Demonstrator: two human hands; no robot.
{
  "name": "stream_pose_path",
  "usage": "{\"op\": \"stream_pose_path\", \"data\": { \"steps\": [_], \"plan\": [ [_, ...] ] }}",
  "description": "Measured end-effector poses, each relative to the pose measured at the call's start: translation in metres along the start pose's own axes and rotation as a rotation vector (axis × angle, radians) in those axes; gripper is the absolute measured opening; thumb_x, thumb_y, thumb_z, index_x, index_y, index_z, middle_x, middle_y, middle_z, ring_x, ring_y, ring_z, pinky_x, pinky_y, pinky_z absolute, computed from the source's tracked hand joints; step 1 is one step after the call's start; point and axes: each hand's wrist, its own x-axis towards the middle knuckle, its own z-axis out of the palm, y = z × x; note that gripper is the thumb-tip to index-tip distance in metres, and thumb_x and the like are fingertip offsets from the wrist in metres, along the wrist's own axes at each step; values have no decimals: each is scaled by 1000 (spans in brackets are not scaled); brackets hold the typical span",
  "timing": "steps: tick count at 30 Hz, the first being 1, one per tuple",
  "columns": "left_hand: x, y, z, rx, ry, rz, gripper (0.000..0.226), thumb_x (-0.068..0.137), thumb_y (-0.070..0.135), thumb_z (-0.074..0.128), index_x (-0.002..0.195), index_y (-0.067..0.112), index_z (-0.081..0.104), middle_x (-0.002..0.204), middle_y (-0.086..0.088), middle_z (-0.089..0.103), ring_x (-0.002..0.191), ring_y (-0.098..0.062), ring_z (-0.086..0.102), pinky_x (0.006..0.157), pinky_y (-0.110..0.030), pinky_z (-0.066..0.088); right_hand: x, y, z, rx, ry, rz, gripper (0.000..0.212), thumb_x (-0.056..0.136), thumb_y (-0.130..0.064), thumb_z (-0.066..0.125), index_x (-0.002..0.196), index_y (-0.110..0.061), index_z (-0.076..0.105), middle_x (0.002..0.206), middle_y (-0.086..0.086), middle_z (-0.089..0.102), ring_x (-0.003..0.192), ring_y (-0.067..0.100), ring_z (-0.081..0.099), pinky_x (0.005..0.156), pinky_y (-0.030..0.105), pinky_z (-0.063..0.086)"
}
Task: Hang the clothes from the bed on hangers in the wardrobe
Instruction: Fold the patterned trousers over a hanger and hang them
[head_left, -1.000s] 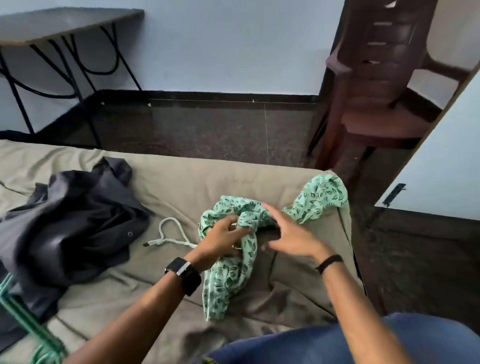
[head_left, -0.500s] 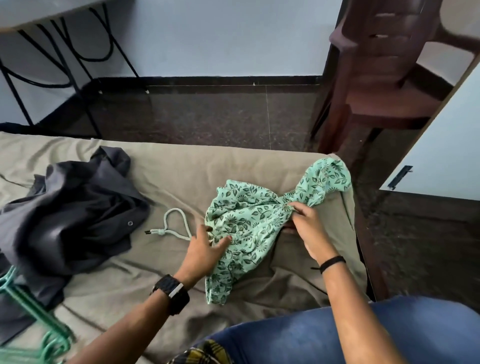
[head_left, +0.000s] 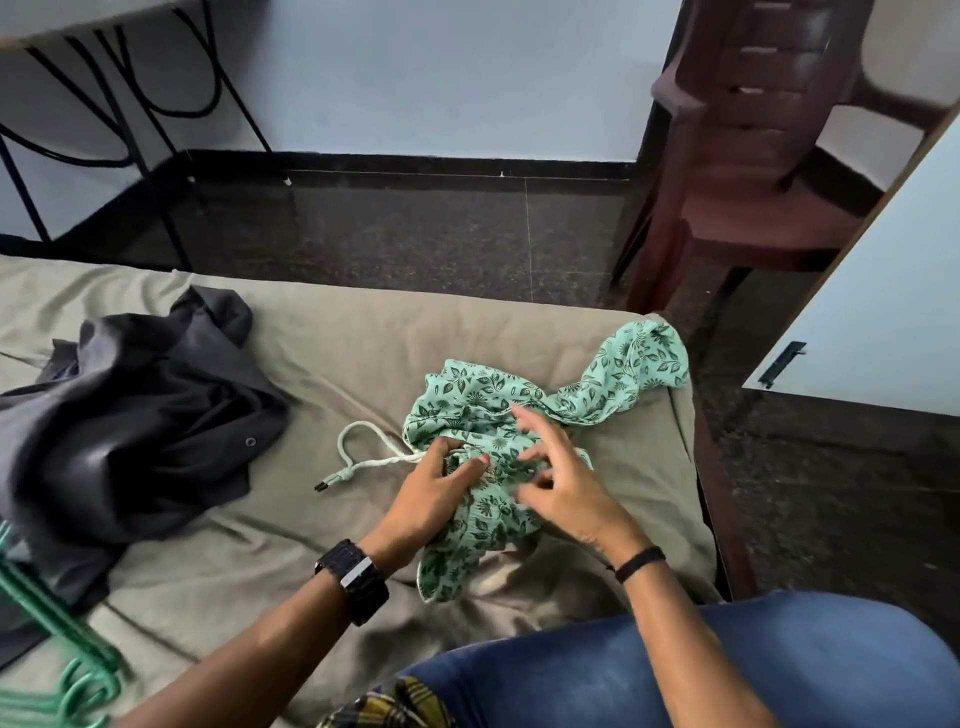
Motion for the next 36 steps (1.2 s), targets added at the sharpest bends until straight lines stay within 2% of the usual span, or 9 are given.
{"op": "stream_pose_path", "data": {
  "steps": [3,7,12,16,20,25,30,34,36],
  "plan": [
    [0,4,4,76,21,25,16,93,42,56,105,31,54,106,0,68,96,-12,67,89,-38,52,3,4,7,-68,-91,42,68,83,-9,70,137,-39,40,108,1,56,87,7,55,78,13,44],
    [-9,7,1,73,-81,48,18,98,36,44,113,34,51,112,4,62,87,7,60,73,-22,46,3,8,2,-8,-99,76,48,84,-4,66,120,-34,55,80,-1,48,69,7,46,67,15,41],
    [-19,3,3,-28,-318,41,81,71,12,52,141,43,29,128,13,50,106,-1,62,84,-23,52,4,4,1,232,-125,220,24,93,-19,59,112,-33,55,90,3,54,78,12,60,66,28,52],
    [-18,4,4,19,-337,90,84,84,-7,59,140,44,25,123,21,45,84,-1,68,68,-17,52,3,8,0,106,-71,229,34,85,-31,70,116,-33,55,99,2,53,92,14,57,76,27,50],
    [-14,7,4,92,-156,157,61,85,-9,61,125,33,43,116,1,55,74,0,66,64,-16,52,7,10,-1,316,60,253,23,89,-6,58,104,-24,62,91,7,59,81,16,55,70,30,45],
    [-2,9,-2,-90,65,-3,45,89,-13,41,112,24,53,106,-12,62,77,-20,66,54,-33,54,12,16,-6,381,324,301,13,94,-13,51,93,-20,63,93,21,65,84,23,57,75,37,44],
    [0,-1,-5,603,360,389,45,81,-10,51,123,9,53,100,2,43,103,-25,49,94,-36,43,13,19,-6,270,438,311,8,92,-20,55,96,-21,62,93,25,63,78,32,54,68,35,45],
    [-12,15,9,398,65,406,27,92,19,51,118,21,52,95,9,56,82,-9,59,77,-30,53,13,20,-6,176,362,303,27,94,-30,58,116,-15,59,112,2,66,102,16,60,89,31,47],
    [-15,23,10,311,-172,313,42,87,51,51,124,32,44,98,14,58,82,1,63,73,-23,54,12,19,-6,142,337,265,18,93,-30,61,106,-19,61,105,-3,67,97,11,62,84,23,47]
  ]
}}
